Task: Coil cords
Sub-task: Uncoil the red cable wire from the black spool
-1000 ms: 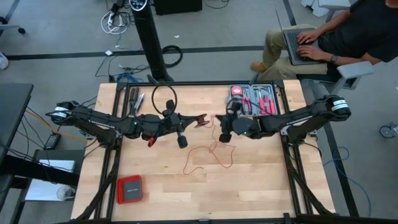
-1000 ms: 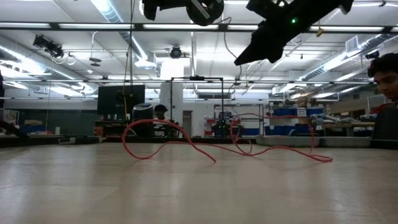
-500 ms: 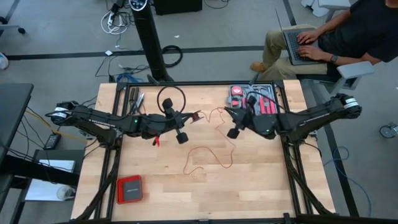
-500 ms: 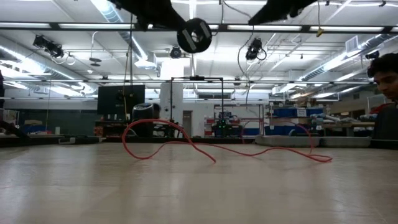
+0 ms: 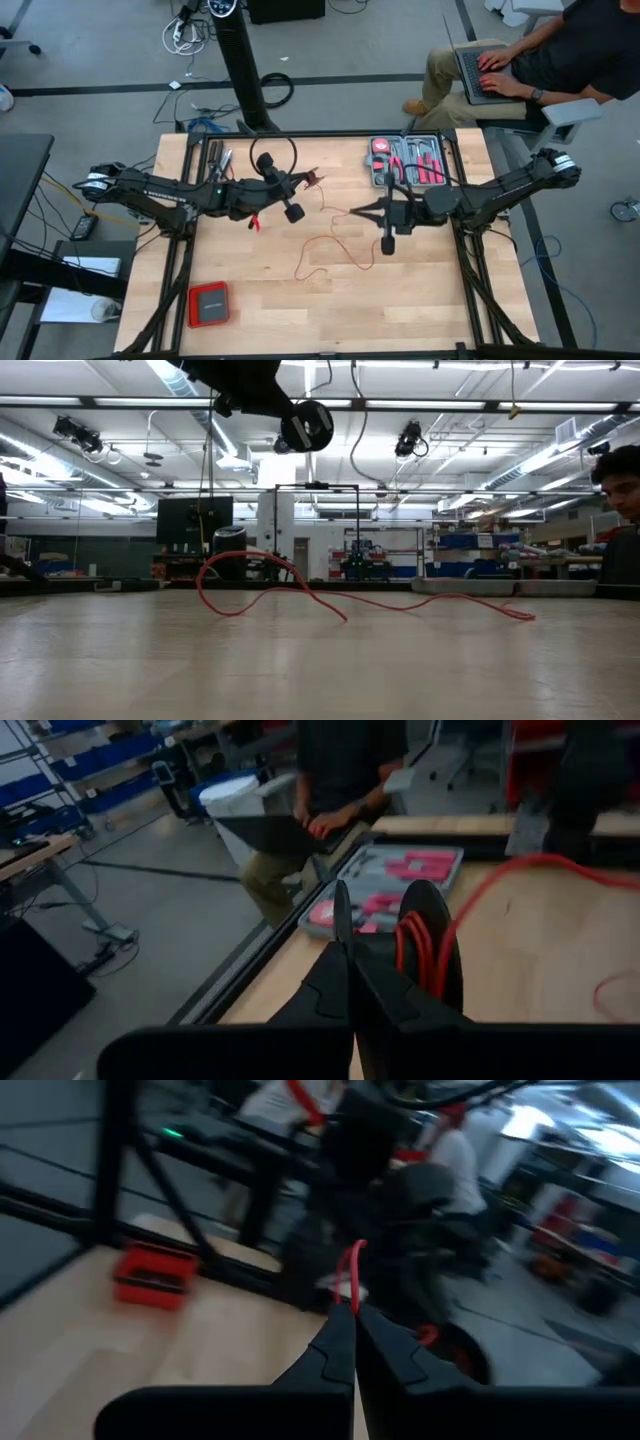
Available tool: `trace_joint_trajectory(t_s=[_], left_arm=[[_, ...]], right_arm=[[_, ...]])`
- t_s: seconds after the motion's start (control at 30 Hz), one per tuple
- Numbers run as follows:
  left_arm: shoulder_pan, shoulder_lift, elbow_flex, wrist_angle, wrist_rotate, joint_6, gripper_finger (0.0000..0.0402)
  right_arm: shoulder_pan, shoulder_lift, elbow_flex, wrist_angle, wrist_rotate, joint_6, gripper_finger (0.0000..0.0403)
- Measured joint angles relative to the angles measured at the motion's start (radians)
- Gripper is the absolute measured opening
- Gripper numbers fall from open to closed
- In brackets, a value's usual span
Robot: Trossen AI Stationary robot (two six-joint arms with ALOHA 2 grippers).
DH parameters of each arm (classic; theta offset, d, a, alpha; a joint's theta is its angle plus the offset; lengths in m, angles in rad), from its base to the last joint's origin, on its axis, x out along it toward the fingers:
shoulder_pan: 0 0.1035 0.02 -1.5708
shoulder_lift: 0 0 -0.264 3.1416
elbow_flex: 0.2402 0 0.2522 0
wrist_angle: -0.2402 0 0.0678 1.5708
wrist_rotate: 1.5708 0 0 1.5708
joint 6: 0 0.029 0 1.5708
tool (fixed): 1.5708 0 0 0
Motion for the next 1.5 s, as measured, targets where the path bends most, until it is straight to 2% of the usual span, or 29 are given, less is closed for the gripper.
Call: trace_joint_trajectory(t_s=[0.2,0.3,0.53,0.6,0.77,1.0,1.2,1.37,1.5], left_arm=[[-0.013,0.000,0.000,0.096,0.005,0.000,0.0002],[-0.017,0.000,0.000,0.138,0.028,0.002,0.0002],[-0.017,0.000,0.000,0.211,0.146,-0.006,0.0004],[-0.017,0.000,0.000,0.225,0.181,-0.006,0.0004],[-0.017,0.000,0.000,0.202,0.223,0.002,0.0004],[-0.016,0.000,0.000,0.086,0.211,0.046,0.0005],[-0.014,0.000,0.000,-0.025,0.112,0.083,0.0005],[-0.007,0.000,0.000,-0.088,0.022,0.082,0.0005],[-0.007,0.000,0.000,-0.139,-0.057,0.082,0.0005]], right_arm=[[-0.037,0.081,0.000,-0.002,-0.190,0.001,0.0000],[-0.063,0.143,0.000,-0.004,-0.245,0.004,0.0000],[-0.149,0.296,0.000,-0.042,-0.260,0.061,0.0000],[-0.180,0.328,0.000,-0.091,-0.220,0.097,0.0000],[-0.244,0.341,0.000,-0.254,-0.042,0.213,0.0000],[-0.276,0.238,0.000,-0.406,0.213,0.357,0.0000],[-0.250,0.099,0.000,-0.454,0.379,0.388,0.0000],[-0.198,-0.012,0.000,-0.465,0.435,0.363,0.0000],[-0.132,-0.087,0.000,-0.433,0.439,0.307,0.0000]])
